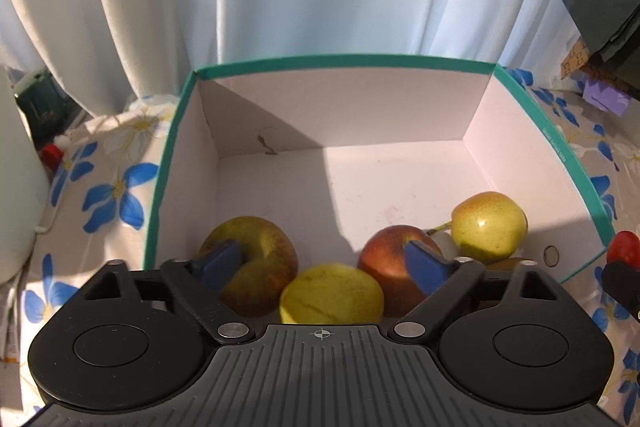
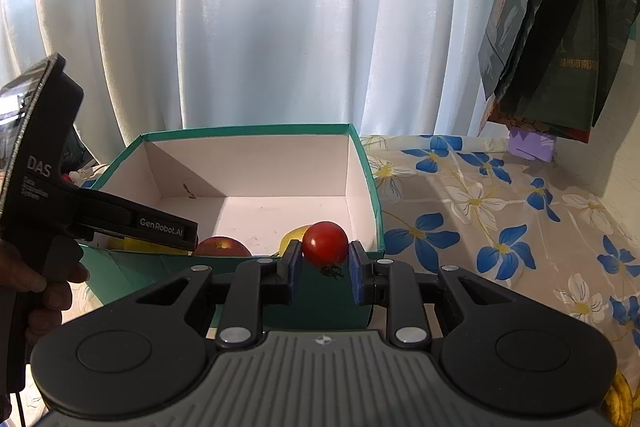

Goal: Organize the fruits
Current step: 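Carry the pear into the teal box and open the left gripper while the right gripper lifts the tomato, then withdraw the left gripper from the box toward the brown kiwi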

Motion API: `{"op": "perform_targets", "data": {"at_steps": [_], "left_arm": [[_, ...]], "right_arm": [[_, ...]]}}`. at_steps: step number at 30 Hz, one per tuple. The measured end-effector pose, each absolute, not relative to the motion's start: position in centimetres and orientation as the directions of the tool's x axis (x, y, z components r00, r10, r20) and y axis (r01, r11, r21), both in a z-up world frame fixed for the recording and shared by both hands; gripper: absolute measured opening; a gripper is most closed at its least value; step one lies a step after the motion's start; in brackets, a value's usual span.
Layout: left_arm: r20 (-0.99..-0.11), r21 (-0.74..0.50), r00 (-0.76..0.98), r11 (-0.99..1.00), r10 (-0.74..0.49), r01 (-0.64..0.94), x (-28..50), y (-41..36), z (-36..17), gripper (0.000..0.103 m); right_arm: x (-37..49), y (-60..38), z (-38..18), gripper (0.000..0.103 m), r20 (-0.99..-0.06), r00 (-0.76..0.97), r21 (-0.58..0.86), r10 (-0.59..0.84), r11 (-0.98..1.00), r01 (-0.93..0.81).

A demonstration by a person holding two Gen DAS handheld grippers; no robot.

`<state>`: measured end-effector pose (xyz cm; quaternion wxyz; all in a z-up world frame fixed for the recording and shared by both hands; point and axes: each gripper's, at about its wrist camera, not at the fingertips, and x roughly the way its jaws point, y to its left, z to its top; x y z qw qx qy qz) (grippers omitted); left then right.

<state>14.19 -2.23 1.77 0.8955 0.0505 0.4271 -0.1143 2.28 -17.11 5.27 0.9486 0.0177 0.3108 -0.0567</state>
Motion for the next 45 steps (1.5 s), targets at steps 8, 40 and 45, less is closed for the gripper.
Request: {"op": "perform_targets", "data": {"at_steps": [8, 40, 45], "left_arm": [[-0.724, -0.024, 0.677, 0.986, -0.130, 0.163, 11.0, 1.1, 4.7, 0.100], [-0.793, 0.022, 0.608, 0.996, -0.037, 0.089, 6.1, 2.9, 2.3, 0.101], [-0.796, 0.027, 0.604, 0.994, -0.040, 0.102, 6.0, 2.6, 2.3, 0.101]], "right_arm": [[3.2, -17.1, 5.1, 0.024, -0.587, 0.806, -0.006, -0.084, 0.995, 0.099], [6.0, -17.7, 2.8, 0.024, -0.589, 0.805, -0.025, -0.062, 0.998, 0.058], [6.0, -17.6, 2.8, 0.025, -0.589, 0.805, -0.026, -0.064, 0.998, 0.061]]}}
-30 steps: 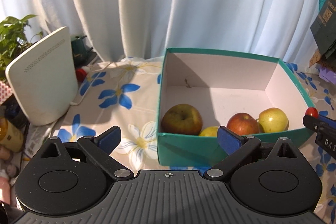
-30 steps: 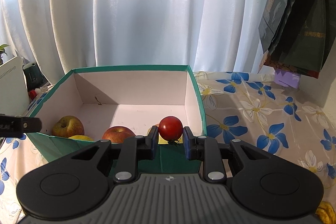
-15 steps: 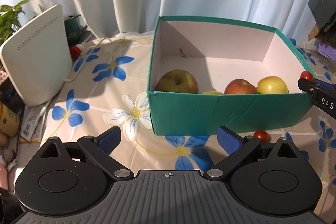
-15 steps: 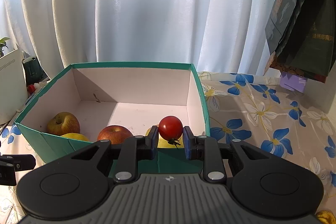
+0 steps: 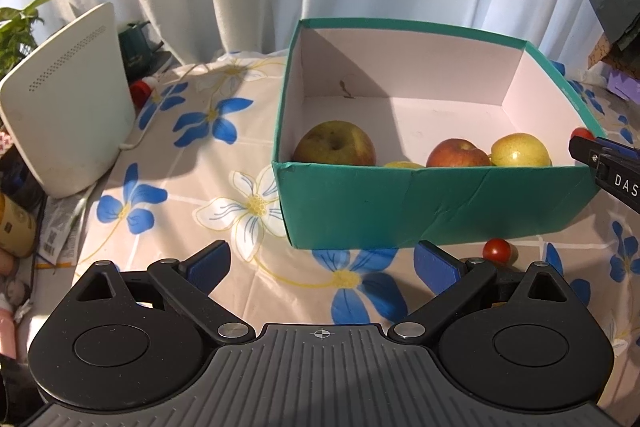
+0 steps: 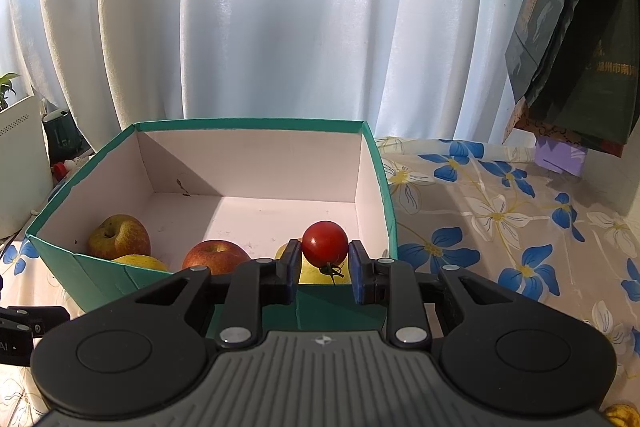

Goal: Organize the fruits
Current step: 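Withdraw the left gripper from the box toward the brown kiwi, then close the left gripper on the brown kiwi on the cloth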

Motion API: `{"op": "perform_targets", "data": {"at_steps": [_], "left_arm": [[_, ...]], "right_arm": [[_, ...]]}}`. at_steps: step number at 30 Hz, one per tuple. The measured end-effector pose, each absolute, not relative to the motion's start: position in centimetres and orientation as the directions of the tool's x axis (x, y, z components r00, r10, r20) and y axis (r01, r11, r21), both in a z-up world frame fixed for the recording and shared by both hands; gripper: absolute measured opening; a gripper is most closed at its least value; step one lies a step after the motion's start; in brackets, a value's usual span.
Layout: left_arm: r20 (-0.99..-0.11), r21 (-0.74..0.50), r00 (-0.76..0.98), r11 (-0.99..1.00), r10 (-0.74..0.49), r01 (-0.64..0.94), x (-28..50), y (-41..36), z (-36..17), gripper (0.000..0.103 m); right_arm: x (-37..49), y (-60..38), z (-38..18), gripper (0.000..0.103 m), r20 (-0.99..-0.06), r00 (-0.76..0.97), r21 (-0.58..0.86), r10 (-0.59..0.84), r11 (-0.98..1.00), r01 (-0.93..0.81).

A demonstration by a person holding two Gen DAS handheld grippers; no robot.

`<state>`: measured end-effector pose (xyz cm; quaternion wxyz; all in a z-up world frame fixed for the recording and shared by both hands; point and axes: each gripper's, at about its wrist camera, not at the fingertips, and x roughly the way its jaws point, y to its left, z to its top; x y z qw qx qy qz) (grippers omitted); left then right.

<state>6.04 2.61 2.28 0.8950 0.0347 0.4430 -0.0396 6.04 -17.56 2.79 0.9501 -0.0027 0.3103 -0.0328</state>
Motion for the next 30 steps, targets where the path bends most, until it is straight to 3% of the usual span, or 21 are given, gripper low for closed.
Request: {"op": "perform_targets", "data": {"at_steps": [1, 2, 3, 4, 5, 10, 18, 25, 30], "left_arm": [[-0.796, 0.027, 0.604, 0.994, -0.042, 0.106, 6.0, 2.6, 2.3, 0.101], [-0.797, 0.028, 0.603, 0.994, -0.044, 0.109, 6.0, 2.5, 2.3, 0.101], [-0.797, 0.029, 0.602, 0.993, -0.044, 0.111, 6.0, 2.5, 2.3, 0.101], [-0.797, 0.031, 0.602, 0.993, -0.044, 0.114, 6.0, 2.4, 2.3, 0.101], [-0.798, 0.032, 0.601, 0.992, -0.047, 0.119, 6.0, 2.4, 2.2, 0.101], [-0.802, 0.036, 0.594, 0.986, -0.067, 0.160, 5.7, 1.7, 2.0, 0.101], [-0.774, -0.024, 0.598, 0.952, -0.210, 0.304, 4.6, -0.8, 1.6, 0.103], [-0.793, 0.028, 0.573, 0.928, -0.206, 0.371, 4.3, -4.2, 0.1, 0.103], [-0.797, -0.026, 0.546, 0.918, -0.258, 0.396, 4.6, -5.2, -0.5, 0.103]], "right_arm": [[6.1, -17.5, 2.8, 0.026, -0.590, 0.805, -0.027, -0.065, 0.998, 0.061], [6.1, -17.5, 2.8, 0.033, -0.590, 0.805, -0.027, -0.064, 0.998, 0.060], [6.1, -17.6, 2.8, 0.050, -0.590, 0.805, -0.024, -0.062, 0.998, 0.060], [6.0, -17.6, 2.9, 0.058, -0.588, 0.806, -0.022, -0.063, 0.998, 0.062], [5.9, -17.6, 2.9, 0.060, -0.585, 0.809, -0.015, -0.059, 0.998, 0.062], [5.1, -17.9, 3.6, 0.062, -0.564, 0.824, 0.015, -0.059, 0.997, 0.081], [1.7, -19.4, 5.5, 0.076, -0.504, 0.858, 0.059, -0.097, 0.988, 0.146], [-0.8, -20.3, 5.2, 0.077, -0.523, 0.844, 0.078, -0.119, 0.979, 0.187], [-1.8, -21.1, 4.9, 0.077, -0.539, 0.831, 0.083, -0.141, 0.972, 0.219]]}}
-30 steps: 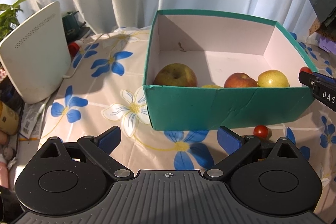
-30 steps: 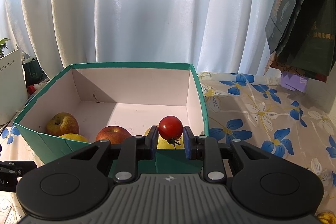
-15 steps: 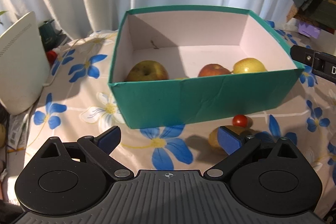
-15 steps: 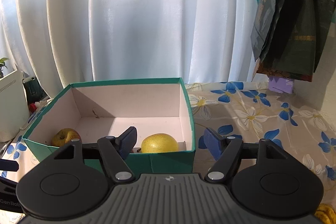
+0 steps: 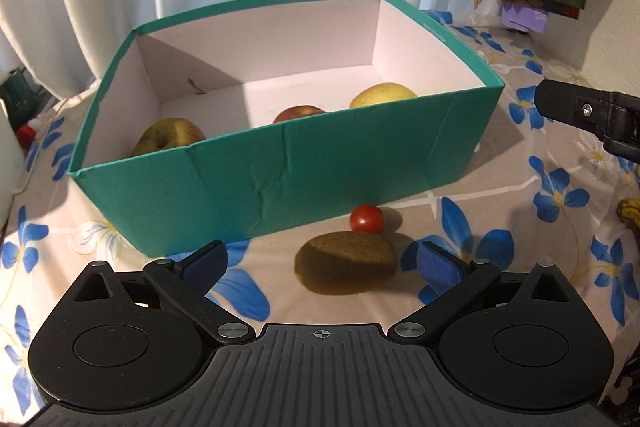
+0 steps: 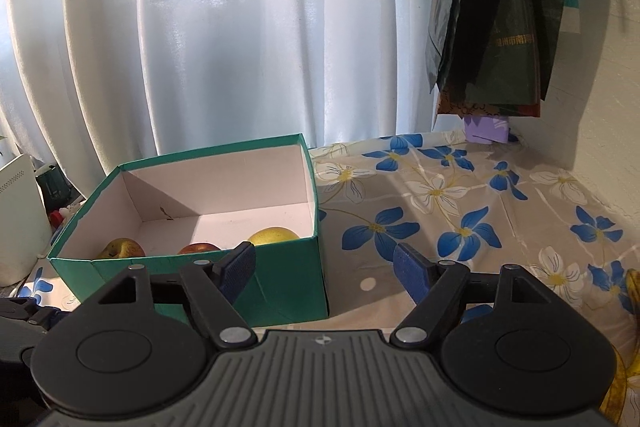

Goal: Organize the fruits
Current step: 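Close the left gripper on the brown kiwi on the cloth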

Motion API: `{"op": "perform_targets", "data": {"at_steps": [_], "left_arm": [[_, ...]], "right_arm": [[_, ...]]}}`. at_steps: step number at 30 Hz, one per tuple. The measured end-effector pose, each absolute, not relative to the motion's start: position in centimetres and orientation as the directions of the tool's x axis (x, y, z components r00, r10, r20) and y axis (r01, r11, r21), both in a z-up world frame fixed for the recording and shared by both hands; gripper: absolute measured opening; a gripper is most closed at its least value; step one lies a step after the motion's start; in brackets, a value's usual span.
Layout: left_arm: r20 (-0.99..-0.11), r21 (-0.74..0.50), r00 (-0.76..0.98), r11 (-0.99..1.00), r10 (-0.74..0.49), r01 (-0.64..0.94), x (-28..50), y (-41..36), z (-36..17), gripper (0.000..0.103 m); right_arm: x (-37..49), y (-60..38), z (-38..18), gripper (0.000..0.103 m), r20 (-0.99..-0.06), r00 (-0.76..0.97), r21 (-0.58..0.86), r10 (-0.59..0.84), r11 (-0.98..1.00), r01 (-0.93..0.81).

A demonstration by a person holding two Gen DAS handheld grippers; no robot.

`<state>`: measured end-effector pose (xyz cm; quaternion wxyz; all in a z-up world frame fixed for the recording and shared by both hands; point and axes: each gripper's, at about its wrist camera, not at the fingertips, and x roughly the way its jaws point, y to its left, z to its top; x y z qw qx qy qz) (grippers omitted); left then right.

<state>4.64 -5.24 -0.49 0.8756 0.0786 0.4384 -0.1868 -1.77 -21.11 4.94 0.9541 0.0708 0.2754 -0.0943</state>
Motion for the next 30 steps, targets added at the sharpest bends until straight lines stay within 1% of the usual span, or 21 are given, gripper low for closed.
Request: {"op": "perform_targets", "data": {"at_steps": [3, 14, 16, 18, 20, 25, 28, 30], "left_arm": [[-0.801, -0.046, 0.534, 0.917, -0.270, 0.396, 5.0, -5.7, -0.9, 0.103], [-0.830, 0.021, 0.526, 0.931, -0.187, 0.365, 6.4, -7.3, -3.0, 0.103], [-0.836, 0.026, 0.518, 0.929, -0.182, 0.370, 6.5, -7.5, -3.4, 0.098], [-0.848, 0.021, 0.496, 0.923, -0.188, 0.385, 6.7, -7.7, -3.7, 0.086], [-0.864, 0.015, 0.468, 0.920, -0.186, 0.392, 6.9, -7.9, -4.3, 0.082], [-0.870, 0.003, 0.456, 0.922, -0.189, 0.387, 7.3, -7.9, -5.0, 0.081], [-0.863, 0.001, 0.464, 0.918, -0.200, 0.397, 7.2, -8.0, -5.0, 0.074], [-0.863, 0.006, 0.465, 0.916, -0.198, 0.400, 7.2, -8.1, -4.9, 0.073]], "right_arm": [[-2.2, -21.7, 4.8, 0.077, -0.541, 0.827, 0.092, -0.153, 0.966, 0.240], [-2.0, -22.4, 3.9, 0.077, -0.563, 0.814, 0.118, -0.143, 0.961, 0.250], [-1.8, -22.4, 3.8, 0.077, -0.565, 0.813, 0.120, -0.139, 0.961, 0.248], [-1.7, -22.5, 3.7, 0.077, -0.568, 0.812, 0.125, -0.135, 0.961, 0.247], [-1.6, -22.6, 3.5, 0.077, -0.571, 0.810, 0.129, -0.133, 0.960, 0.249], [-1.4, -22.6, 3.4, 0.077, -0.574, 0.809, 0.129, -0.128, 0.961, 0.244], [-1.3, -22.6, 3.3, 0.077, -0.578, 0.806, 0.126, -0.127, 0.962, 0.243], [-1.4, -22.5, 3.3, 0.077, -0.580, 0.805, 0.126, -0.126, 0.962, 0.242]]}}
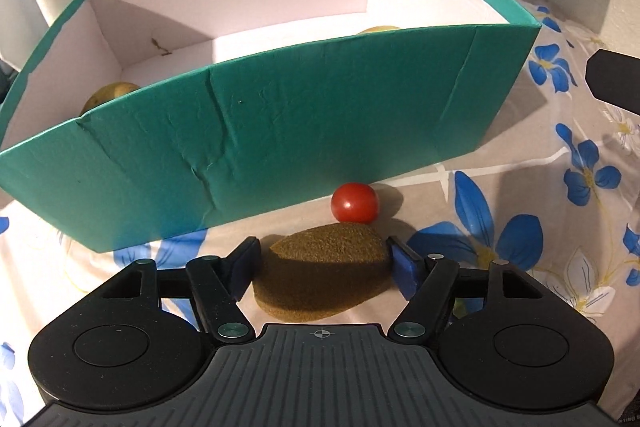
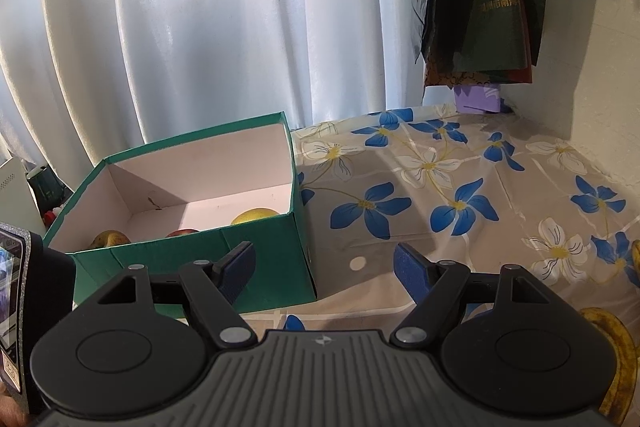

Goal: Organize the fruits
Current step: 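Close the left gripper on the brown kiwi on the cloth, then carry the kiwi over the teal box with the left gripper while the right gripper holds the tomato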

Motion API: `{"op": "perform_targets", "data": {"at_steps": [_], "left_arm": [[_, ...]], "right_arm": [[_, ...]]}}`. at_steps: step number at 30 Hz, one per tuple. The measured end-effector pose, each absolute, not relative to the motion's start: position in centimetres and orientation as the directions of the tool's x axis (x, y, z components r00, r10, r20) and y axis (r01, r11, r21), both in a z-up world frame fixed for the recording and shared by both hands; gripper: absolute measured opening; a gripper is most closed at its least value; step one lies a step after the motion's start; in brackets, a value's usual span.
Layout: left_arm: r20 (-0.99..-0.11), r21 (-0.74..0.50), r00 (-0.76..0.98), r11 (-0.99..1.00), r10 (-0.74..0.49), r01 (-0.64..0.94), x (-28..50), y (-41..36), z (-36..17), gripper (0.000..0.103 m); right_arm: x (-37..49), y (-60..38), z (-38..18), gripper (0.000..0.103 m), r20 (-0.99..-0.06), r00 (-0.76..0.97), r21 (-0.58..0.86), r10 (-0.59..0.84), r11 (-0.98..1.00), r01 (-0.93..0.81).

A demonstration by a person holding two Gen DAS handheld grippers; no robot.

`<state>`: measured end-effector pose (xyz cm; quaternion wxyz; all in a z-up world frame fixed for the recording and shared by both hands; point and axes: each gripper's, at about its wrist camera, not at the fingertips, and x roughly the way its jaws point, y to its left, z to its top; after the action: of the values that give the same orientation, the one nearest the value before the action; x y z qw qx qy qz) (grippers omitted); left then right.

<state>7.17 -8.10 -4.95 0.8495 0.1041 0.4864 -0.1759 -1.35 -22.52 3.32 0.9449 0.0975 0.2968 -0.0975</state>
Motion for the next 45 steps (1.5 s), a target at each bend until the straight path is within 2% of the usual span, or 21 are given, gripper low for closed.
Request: {"op": "perform_targets", "data": {"at_steps": [4, 8, 14, 16, 18, 23, 29, 37, 45], "left_arm": [[-0.873, -0.008, 0.446, 0.920, -0.198, 0.392, 7.2, -7.6, -4.5, 0.072], [-0.848, 0.004, 0.493, 0.927, -0.196, 0.375, 6.0, -5.9, -2.0, 0.072], [-0.820, -0.013, 0.549, 0.963, -0.164, 0.270, 4.9, -2.0, 0.9, 0.072], [-0.815, -0.018, 0.560, 0.974, -0.146, 0.227, 4.8, -0.9, 1.5, 0.072], [-0.810, -0.032, 0.569, 0.979, -0.143, 0.202, 4.8, 0.2, 2.0, 0.072], [-0.797, -0.041, 0.588, 0.985, -0.134, 0.169, 4.5, 1.6, 2.7, 0.072], [-0.800, -0.044, 0.587, 0.987, -0.126, 0.153, 4.2, 2.6, 2.7, 0.072], [-0.803, -0.035, 0.587, 0.991, -0.106, 0.131, 4.6, 3.6, 2.7, 0.072], [-0.813, -0.038, 0.573, 0.992, -0.102, 0.123, 5.6, 3.8, 2.2, 0.072]], "right_arm": [[-1.4, -22.3, 3.4, 0.077, -0.580, 0.805, 0.119, -0.125, 0.964, 0.236], [-1.6, -22.0, 3.5, 0.077, -0.580, 0.804, 0.105, -0.128, 0.968, 0.230], [-1.6, -20.8, 3.0, 0.076, -0.610, 0.785, 0.078, -0.107, 0.978, 0.193], [-1.5, -19.9, 2.6, 0.074, -0.623, 0.777, 0.065, -0.090, 0.984, 0.166], [-1.3, -18.9, 2.0, 0.065, -0.646, 0.761, 0.059, -0.059, 0.990, 0.127], [-0.1, -15.8, 0.2, 0.053, -0.702, 0.712, 0.033, 0.008, 0.999, 0.021], [2.4, -13.8, -1.6, 0.046, -0.740, 0.671, 0.024, 0.039, 0.999, -0.031], [4.3, -12.3, -3.0, 0.045, -0.764, 0.643, 0.013, 0.052, 0.998, -0.065], [5.3, -12.2, -4.0, 0.037, -0.785, 0.617, 0.006, 0.059, 0.996, -0.087]]}}
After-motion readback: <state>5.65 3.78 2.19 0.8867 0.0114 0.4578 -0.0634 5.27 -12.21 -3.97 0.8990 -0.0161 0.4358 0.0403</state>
